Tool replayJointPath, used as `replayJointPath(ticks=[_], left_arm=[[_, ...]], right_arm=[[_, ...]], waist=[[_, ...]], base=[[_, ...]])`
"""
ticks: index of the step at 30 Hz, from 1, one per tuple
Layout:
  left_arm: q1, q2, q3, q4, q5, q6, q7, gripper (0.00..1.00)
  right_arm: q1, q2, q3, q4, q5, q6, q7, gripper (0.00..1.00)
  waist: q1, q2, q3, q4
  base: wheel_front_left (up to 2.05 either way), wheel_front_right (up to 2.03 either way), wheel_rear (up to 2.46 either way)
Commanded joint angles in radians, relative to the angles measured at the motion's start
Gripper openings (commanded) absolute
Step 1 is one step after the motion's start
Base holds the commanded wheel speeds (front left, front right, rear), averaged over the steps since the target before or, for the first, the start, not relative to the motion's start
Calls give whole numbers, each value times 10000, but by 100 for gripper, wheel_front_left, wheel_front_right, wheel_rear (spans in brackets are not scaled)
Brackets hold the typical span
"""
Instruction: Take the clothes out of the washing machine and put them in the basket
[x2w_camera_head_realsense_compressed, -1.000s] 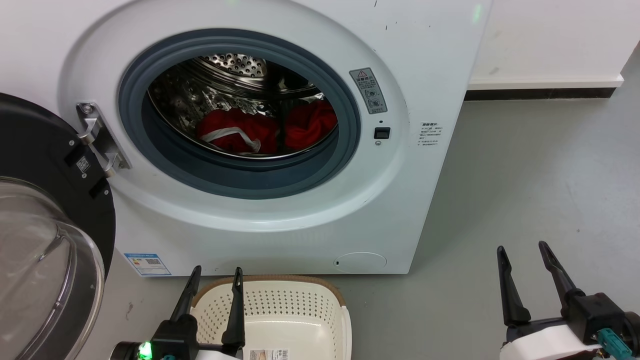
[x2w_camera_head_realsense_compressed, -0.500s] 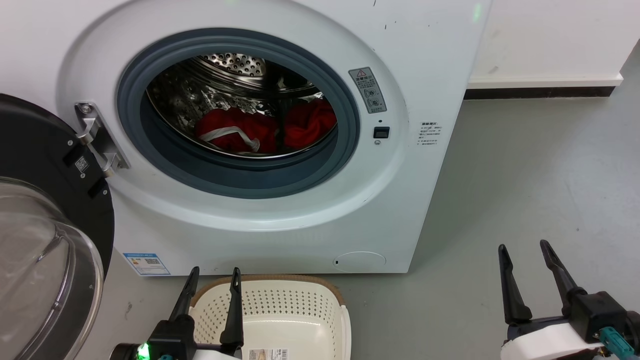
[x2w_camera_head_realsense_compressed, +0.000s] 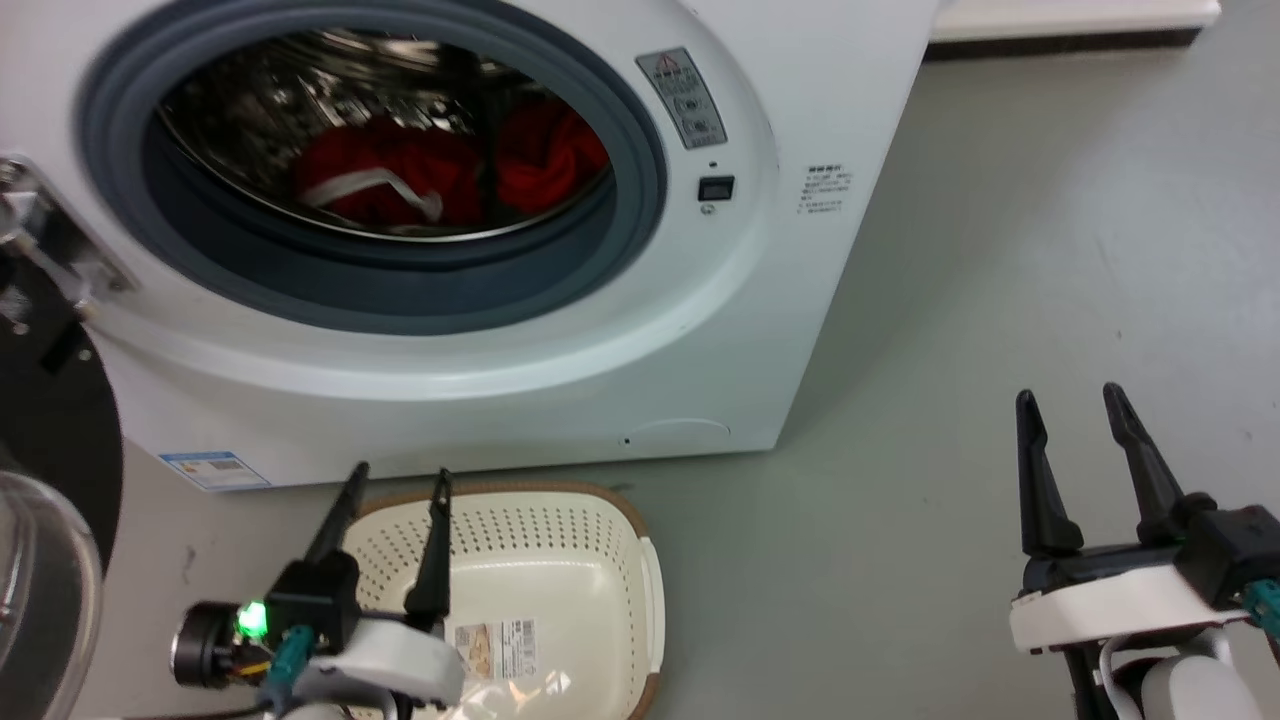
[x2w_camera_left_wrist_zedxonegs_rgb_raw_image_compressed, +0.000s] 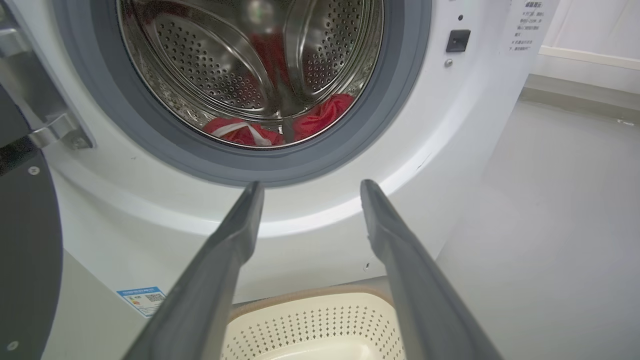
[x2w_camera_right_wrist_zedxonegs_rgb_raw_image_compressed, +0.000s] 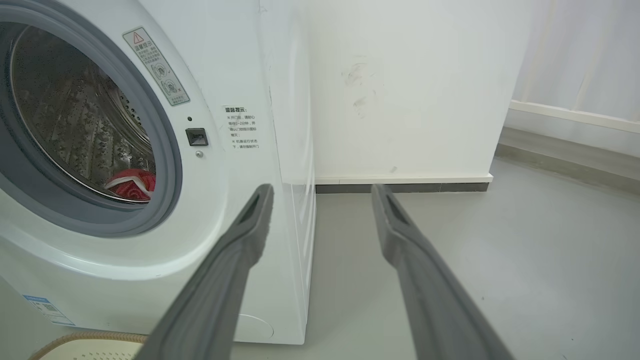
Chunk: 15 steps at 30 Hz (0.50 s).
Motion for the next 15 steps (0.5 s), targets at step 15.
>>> replayJointPath(ticks=[15], left_arm=[[-8434,3083,-56,3451,6,-802,2175,100]], right_arm=[[-1635,0,-191,-144,955,-7,-26,100]], waist=[[-1,0,4756,-1704]], base=[[0,0,0]])
